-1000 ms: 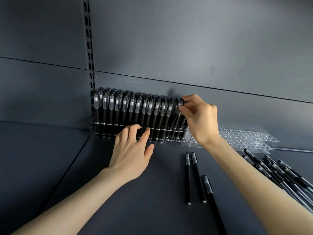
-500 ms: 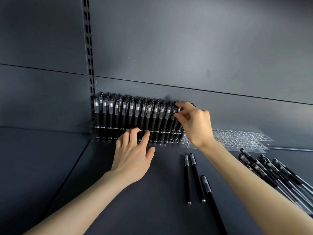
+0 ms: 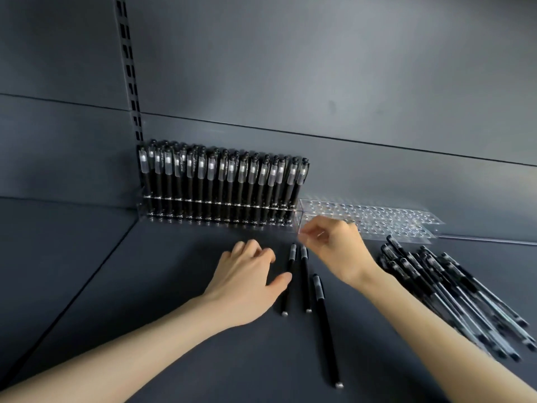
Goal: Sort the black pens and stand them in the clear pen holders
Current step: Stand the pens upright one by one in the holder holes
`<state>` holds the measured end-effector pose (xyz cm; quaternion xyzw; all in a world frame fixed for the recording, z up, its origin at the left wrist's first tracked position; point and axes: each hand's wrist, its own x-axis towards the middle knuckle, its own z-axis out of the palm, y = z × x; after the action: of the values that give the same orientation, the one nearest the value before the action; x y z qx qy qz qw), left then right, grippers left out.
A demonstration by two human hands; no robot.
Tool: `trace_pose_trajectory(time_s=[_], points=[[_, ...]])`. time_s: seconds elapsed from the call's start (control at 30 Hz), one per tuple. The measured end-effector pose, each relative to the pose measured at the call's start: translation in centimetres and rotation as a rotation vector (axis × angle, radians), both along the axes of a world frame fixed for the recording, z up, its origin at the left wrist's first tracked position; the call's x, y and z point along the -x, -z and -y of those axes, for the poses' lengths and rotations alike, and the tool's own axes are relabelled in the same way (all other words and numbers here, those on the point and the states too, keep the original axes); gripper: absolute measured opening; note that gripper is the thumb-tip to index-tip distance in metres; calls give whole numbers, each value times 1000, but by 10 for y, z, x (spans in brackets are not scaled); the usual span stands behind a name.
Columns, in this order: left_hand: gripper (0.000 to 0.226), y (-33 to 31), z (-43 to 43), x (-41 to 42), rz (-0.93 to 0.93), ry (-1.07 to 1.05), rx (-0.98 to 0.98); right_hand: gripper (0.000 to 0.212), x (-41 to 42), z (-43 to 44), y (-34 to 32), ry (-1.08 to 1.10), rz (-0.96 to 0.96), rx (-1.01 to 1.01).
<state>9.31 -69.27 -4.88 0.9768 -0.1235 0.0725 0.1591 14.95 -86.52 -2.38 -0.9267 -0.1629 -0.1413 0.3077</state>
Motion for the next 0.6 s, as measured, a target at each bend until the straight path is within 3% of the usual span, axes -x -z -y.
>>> trace_pose_trajectory(time_s=[0.33, 0.6], points=[[72, 1, 58, 29, -62, -195, 48, 13, 19, 38, 11, -232, -144, 148], [42, -10, 54, 33, -159, -240, 162, 8, 23, 41, 14, -253, -141, 83]])
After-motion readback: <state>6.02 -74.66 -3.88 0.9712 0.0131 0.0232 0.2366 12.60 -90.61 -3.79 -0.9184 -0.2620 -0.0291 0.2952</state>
